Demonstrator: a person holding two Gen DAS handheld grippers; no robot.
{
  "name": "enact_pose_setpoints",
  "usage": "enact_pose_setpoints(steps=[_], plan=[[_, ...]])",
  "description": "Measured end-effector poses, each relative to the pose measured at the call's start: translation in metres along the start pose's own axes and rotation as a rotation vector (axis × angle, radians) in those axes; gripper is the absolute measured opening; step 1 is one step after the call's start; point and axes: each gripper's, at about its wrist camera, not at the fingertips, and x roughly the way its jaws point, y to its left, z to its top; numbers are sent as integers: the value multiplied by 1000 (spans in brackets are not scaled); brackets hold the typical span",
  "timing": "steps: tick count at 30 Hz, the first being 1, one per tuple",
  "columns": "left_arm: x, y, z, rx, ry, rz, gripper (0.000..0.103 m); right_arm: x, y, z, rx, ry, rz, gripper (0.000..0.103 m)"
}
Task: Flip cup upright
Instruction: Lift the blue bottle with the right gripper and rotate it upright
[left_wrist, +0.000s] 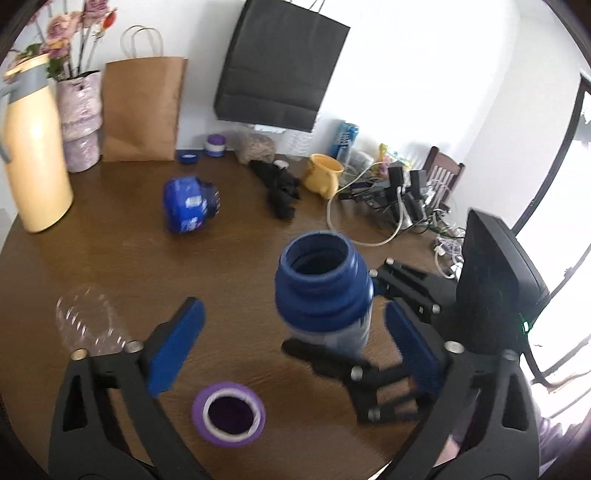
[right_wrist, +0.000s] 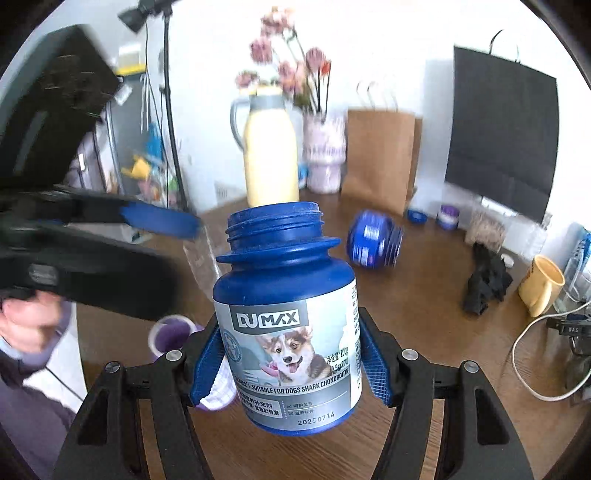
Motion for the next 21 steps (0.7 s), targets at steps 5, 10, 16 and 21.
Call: enact_pose_setpoints(steps=[5,10,16,21], plan=[[11,5,23,31,19,-99,76,15,-9,10,-4,-18,7,70],[33,17,32,18,59,-77,60,34,-16,16,-11,-38,5,69],[51,26,32,87,42,-30,60,60,-32,17,17,-12,31,69],[72,30,29,170,59,73,60,87,-43,19,26,48,50,69]])
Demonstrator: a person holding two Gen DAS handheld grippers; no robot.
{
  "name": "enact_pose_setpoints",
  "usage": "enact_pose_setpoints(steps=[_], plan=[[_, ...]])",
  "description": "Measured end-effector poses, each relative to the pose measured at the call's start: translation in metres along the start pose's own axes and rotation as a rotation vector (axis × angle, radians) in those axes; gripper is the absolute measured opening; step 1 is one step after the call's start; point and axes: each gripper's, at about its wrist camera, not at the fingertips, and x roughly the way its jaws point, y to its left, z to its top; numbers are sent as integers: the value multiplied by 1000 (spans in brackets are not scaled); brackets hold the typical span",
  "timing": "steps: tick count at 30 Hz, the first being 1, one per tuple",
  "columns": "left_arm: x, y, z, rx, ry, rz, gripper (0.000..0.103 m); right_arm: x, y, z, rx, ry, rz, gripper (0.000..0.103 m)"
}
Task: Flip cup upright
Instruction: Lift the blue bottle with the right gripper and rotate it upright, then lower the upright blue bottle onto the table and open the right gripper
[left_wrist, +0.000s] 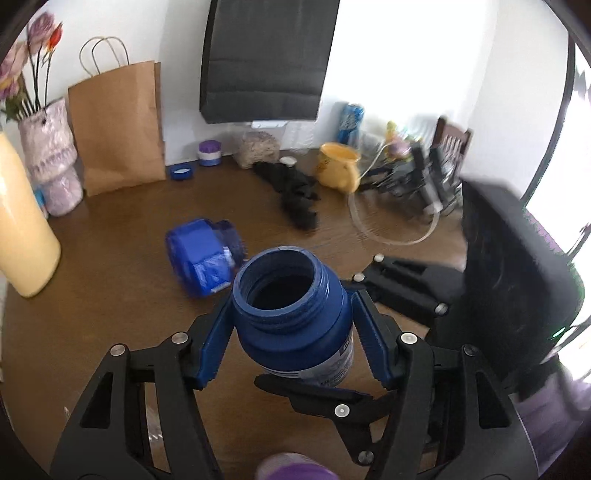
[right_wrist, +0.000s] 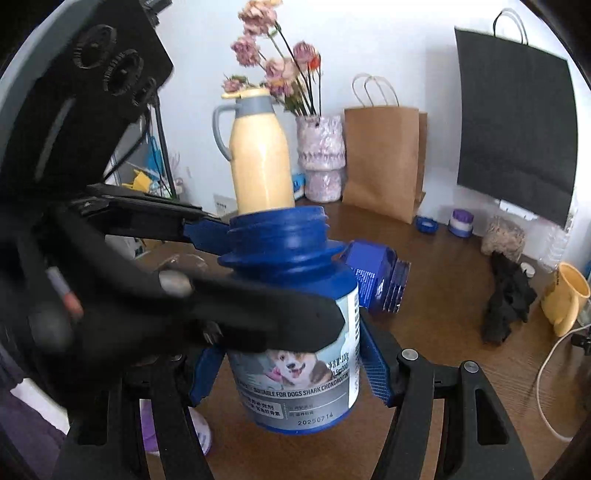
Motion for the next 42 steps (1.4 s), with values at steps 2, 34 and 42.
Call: enact_pose_setpoints(steps=[2,34,42], plan=[[11,4,-3,20,21,21,60,8,-3,1,-8,17,10,69],[-2,74,-19,-211,58,254,88,65,-40,-13,-55,139,-371,68],[-19,69,-24,-199,46,274,88,60,-56,-26,39,180,-397,68]])
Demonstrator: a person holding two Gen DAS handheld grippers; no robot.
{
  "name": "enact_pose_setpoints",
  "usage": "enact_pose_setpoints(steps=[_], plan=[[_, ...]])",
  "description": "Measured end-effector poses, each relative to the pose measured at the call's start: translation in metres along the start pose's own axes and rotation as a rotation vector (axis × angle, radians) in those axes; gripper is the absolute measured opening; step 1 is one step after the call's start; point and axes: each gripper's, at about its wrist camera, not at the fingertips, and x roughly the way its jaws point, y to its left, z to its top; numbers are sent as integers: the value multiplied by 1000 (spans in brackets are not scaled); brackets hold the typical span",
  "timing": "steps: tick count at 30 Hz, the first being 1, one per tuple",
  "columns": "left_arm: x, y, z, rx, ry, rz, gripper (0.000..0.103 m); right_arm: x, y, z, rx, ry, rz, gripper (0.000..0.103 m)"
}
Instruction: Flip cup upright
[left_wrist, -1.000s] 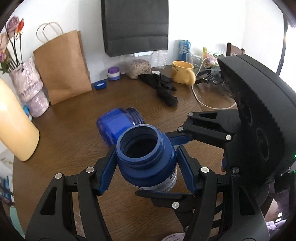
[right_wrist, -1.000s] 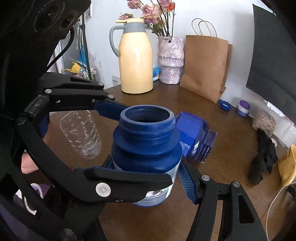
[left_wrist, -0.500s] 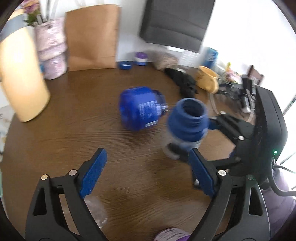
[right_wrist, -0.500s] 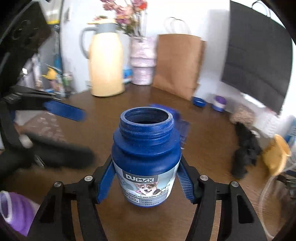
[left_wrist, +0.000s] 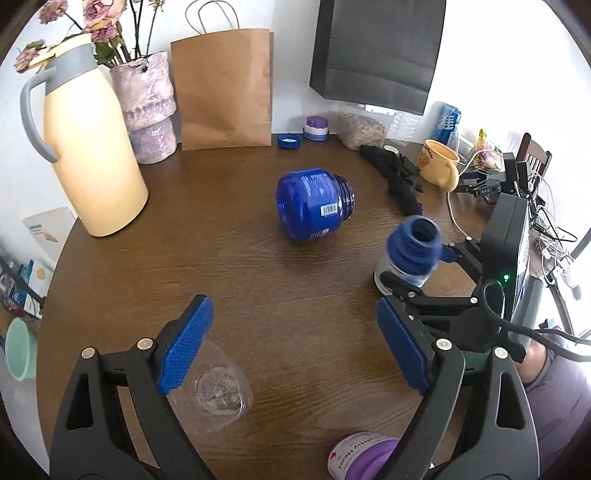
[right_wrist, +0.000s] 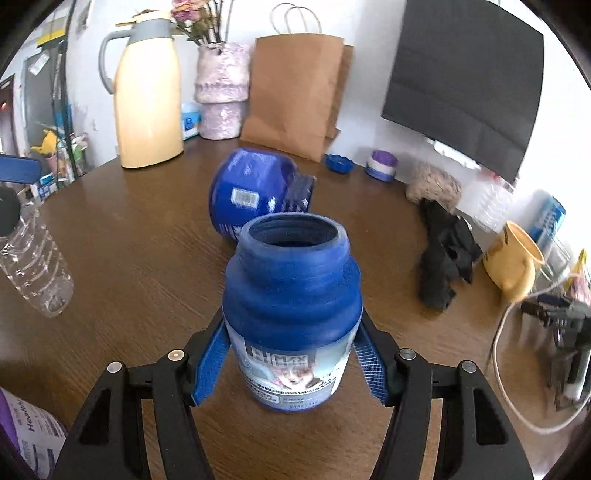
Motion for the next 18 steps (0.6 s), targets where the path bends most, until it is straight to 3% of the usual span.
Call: enact_pose_setpoints(steps=[7,9,11,13,18], plan=[[-20,0,-7,7,3,1,88,-1,-3,-7,33,68,7,73],[-29,-1,-11,13,-5,10,88,-11,0,-8,27,47,4,82],[-40,-2,-15,17,-11,18,90,-23,5,-8,18,43,6,83],[-53,-3,-20,22,-25,28,99,-36,10,-7,4,43,5,83],[-91,-6,-38,47,-72,60,101,-77,15,-13,-13,76,-40,83]])
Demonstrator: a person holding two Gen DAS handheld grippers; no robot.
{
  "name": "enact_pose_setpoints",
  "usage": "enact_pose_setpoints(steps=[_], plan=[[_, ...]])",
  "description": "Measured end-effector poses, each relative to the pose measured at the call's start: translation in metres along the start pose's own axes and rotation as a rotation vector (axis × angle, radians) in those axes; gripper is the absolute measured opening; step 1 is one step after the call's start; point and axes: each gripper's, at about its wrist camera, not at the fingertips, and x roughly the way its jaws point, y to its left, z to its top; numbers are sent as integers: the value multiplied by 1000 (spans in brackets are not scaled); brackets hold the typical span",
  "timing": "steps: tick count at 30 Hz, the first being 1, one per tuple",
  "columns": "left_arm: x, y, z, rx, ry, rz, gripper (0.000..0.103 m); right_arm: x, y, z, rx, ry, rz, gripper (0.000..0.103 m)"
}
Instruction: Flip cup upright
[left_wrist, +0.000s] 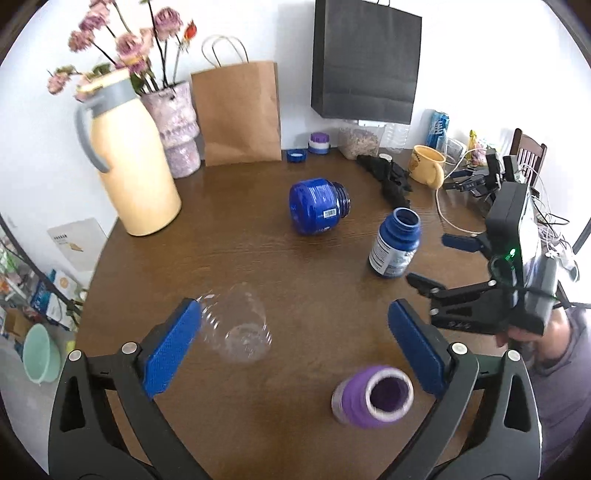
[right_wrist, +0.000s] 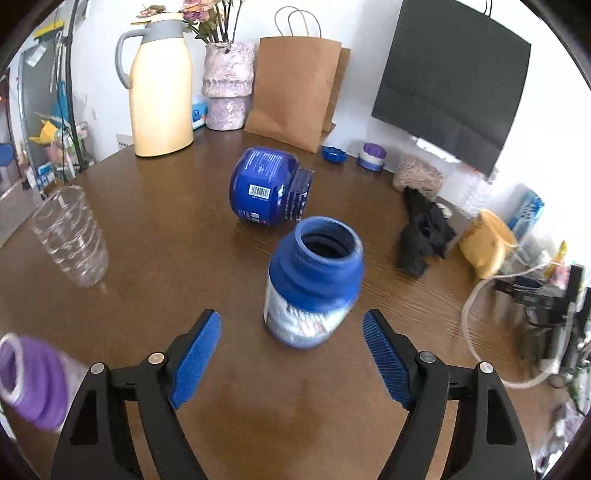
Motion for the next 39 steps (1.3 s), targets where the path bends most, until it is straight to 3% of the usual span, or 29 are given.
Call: enact_pose_setpoints(steps=[5,10,13,18,21,23,27,32,39], plan=[[-43,0,-24,0,-44,47,103,-59,1,-17,67,0,26,83],[-87,-6,-58,8,-122,157,103,-133,30,-43,103,-47,44,83],[-114,-10,-82,-12,-170,159,103,-171,50,-64,134,-90,100,83],[-144,-15,-130,-65,-203,184,103,-207,75,-105,257,-83,114,83],[-146,-17,-162,-107,-165,178,103,-219,89,-130,354,-39,103,83],[-144,-17,-181,-145,-124,138,103,-230,108,-150,377,-82,75,83],[-138,-23,-188,-142,-78,135,103,-222,135,-162,340,-57,125,83],[-150,-37,-195,-116,-112,125,103,-215,136,-164,347,-27,129,83],[-159,-41,-195,-104,-138,157,103,-225,133,-169,341,-54,93,83]])
